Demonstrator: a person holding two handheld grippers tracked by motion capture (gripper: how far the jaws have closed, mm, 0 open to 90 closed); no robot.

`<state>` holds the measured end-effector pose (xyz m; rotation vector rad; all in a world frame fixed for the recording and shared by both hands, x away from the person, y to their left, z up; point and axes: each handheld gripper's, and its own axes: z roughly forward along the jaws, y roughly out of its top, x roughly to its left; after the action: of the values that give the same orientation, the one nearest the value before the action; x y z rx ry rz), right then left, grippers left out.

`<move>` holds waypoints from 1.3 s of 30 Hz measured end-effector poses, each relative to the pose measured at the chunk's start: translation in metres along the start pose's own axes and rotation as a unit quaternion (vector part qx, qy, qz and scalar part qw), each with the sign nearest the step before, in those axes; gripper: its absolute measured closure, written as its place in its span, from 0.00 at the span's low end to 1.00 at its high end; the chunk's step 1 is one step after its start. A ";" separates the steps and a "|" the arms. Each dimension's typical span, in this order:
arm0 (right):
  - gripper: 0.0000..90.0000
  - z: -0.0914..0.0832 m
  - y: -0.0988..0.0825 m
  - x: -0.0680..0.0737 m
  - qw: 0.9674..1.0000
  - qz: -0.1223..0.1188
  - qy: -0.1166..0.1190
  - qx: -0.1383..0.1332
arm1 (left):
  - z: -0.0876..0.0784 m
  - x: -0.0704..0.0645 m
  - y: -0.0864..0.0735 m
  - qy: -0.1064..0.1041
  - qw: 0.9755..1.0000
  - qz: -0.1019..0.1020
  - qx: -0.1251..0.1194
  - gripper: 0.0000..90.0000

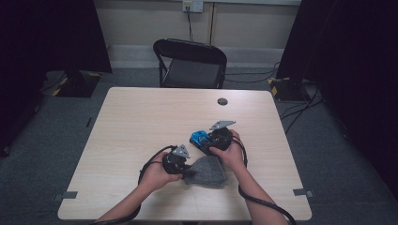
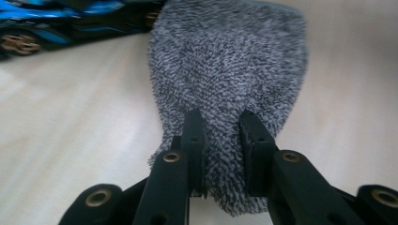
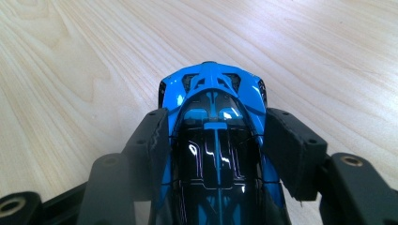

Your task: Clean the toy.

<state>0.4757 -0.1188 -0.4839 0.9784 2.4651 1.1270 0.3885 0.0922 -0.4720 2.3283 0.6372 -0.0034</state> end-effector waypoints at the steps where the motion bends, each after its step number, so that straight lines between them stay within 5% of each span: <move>1: 0.46 0.000 0.000 0.000 1.000 0.001 0.000 -0.002 | 0.001 0.002 0.001 0.004 1.000 -0.001 0.004 0.83; 9: 0.46 0.000 -0.002 -0.001 1.000 0.002 0.002 -0.007 | -0.002 0.026 0.008 0.049 0.999 -0.019 0.007 0.83; 16: 0.46 -0.001 -0.003 -0.001 1.000 0.003 0.003 -0.009 | -0.006 0.037 0.010 0.068 0.997 -0.030 0.002 0.83; 39: 0.46 -0.001 -0.004 -0.001 1.000 0.000 0.004 -0.012 | -0.026 0.082 0.000 0.141 0.987 -0.080 -0.007 0.84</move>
<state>0.4744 -0.1221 -0.4862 0.9696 2.4515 1.1590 0.4558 0.1454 -0.4668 2.2756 0.9610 0.2599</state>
